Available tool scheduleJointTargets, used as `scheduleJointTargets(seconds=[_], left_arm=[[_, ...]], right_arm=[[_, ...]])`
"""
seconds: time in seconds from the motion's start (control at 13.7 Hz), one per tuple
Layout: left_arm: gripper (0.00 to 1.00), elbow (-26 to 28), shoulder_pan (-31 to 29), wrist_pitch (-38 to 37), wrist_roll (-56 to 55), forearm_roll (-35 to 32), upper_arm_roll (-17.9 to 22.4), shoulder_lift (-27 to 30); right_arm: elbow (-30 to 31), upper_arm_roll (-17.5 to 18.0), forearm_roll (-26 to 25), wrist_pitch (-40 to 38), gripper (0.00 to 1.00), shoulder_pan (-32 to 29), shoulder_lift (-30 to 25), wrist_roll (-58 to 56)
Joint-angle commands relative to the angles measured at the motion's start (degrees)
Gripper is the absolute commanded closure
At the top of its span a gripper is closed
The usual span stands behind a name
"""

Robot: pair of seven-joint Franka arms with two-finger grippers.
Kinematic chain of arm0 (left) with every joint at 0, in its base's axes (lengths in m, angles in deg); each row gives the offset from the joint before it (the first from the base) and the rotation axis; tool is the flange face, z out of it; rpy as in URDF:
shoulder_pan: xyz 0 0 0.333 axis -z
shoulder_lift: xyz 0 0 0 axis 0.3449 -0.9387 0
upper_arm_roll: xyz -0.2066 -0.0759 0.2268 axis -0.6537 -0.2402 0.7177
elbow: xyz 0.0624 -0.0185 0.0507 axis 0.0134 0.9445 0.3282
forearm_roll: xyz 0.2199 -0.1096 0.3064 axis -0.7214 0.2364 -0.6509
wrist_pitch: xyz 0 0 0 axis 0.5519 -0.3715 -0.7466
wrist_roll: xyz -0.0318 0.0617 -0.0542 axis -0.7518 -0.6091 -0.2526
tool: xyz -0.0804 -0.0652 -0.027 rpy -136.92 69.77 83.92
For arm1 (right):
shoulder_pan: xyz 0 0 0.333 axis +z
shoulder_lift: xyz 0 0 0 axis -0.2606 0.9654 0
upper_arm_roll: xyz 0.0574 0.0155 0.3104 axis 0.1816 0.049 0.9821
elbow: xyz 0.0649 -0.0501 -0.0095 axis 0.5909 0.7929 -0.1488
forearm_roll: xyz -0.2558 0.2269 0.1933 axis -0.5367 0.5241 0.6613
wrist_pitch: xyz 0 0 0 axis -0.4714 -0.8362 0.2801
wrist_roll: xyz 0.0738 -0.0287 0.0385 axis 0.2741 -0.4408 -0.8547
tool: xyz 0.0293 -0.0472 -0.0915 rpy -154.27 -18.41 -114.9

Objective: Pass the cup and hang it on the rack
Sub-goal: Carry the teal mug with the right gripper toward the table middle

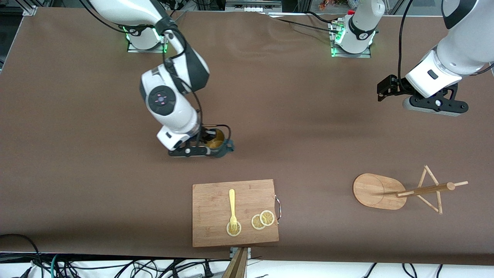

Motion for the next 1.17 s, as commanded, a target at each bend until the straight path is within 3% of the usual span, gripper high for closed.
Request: scheduleJointTargets(seconds=[0.0, 0.29, 0.51, 1.09], left_arm=[[0.0, -2.13, 0.02, -1.02, -0.46, 0.3, -0.19, -1.11], [0.0, -2.13, -0.15, -1.02, -0.28, 0.3, -0.19, -1.11], [0.0, -2.13, -0.15, -1.11, -0.28, 0.3, -0.19, -1.11], [0.0, -2.05, -0.06, -1.11, -0.37, 0.3, -0.19, -1.11]], right_arm=[[-9.58, -0.07, 0.51, -1.12, 1.0, 3.81, 6.53, 8.17], [-14.69, -0.07, 0.33, 0.2, 1.0, 9.35, 11.38, 17.24], [-15.48, -0.07, 0.33, 4.49, 1.0, 13.56, 13.22, 22.67], [-18.91, -0.07, 0.33, 6.79, 1.0, 20.16, 18.41, 30.07]])
